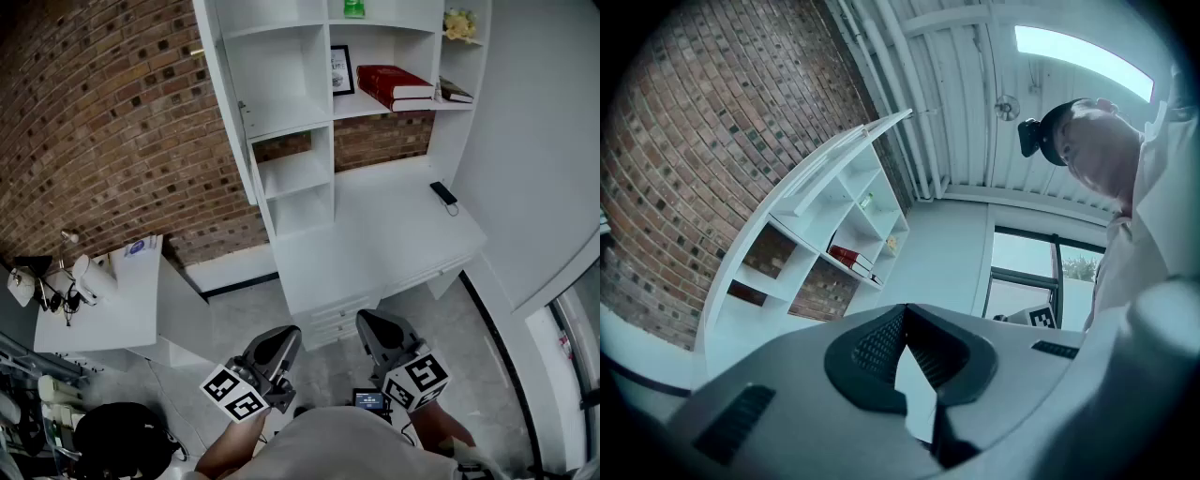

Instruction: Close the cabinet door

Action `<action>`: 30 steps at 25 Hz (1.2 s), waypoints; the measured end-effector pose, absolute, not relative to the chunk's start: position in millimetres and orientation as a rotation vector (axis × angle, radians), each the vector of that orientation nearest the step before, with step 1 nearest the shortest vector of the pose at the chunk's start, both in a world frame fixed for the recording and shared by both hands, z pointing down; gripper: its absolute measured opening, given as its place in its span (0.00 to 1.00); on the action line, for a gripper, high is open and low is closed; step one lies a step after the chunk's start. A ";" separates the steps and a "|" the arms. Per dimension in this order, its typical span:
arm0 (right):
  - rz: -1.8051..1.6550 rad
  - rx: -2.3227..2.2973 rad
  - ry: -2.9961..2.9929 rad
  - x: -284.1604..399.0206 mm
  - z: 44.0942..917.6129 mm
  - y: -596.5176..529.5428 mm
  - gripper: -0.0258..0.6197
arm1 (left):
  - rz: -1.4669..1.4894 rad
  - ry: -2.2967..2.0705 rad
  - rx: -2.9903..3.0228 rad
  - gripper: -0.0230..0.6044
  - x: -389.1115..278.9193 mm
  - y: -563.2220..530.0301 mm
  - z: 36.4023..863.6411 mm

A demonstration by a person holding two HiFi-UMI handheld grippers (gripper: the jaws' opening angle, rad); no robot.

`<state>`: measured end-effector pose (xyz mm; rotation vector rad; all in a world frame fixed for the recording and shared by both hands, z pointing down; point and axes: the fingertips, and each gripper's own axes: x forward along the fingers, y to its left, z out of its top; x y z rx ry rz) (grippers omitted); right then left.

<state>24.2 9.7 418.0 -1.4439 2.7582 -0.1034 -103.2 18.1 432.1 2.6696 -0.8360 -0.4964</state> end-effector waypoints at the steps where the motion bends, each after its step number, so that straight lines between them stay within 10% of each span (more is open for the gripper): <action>1: -0.109 -1.448 2.755 25.6 419.1 9.1 0.08 | -0.495 -0.837 2.668 0.05 -102.9 17.6 432.1; 30: -0.075 -1.451 2.745 66.5 423.8 -2.3 0.09 | -0.501 -0.878 2.636 0.05 -70.7 6.7 434.4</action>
